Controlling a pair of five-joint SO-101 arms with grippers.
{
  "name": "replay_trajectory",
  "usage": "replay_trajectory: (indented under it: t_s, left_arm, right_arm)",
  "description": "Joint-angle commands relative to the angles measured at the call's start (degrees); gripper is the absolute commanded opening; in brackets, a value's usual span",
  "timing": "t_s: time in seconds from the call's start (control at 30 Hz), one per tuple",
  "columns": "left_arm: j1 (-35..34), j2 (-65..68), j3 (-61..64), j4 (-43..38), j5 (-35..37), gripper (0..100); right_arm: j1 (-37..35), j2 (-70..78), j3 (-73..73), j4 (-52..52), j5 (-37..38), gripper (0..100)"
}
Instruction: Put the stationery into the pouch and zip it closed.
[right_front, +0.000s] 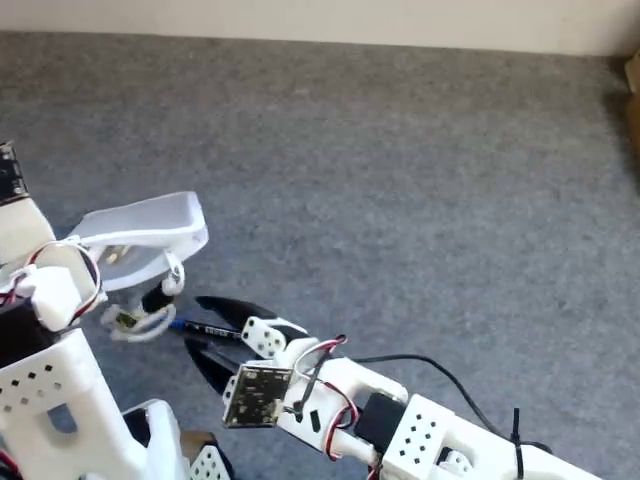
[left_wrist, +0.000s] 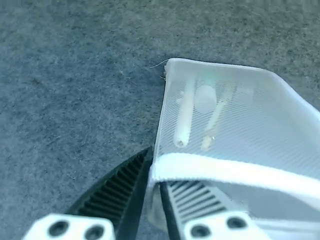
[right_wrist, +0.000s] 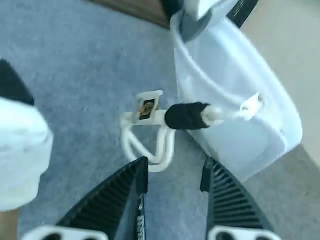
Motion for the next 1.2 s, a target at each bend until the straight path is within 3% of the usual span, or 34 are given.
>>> replay_trajectory:
  t_s: [0.0,0.23,0.6,1.17]
  left_arm:
    - [-3.8,-0.4,-0.8,-1.6,1.2,1]
    - [-9.9,-0.4,-0.9,-2.8,3.2,1]
    - [-10.3,-0.4,-0.4,-2.8,3.2,1]
    - [-10.3,-0.4,-0.3,-2.4,3.1,1]
  right_arm:
    - [-0.7,-1.7,-3.8,3.7,0.0,16.3]
    - [-0.7,5.4,-9.9,12.4,0.0,16.3]
    - [0.6,33.5,-28.4,26.9,-3.4,16.3]
    - [7.4,59.8,-42.1,28.4,-3.3,16.3]
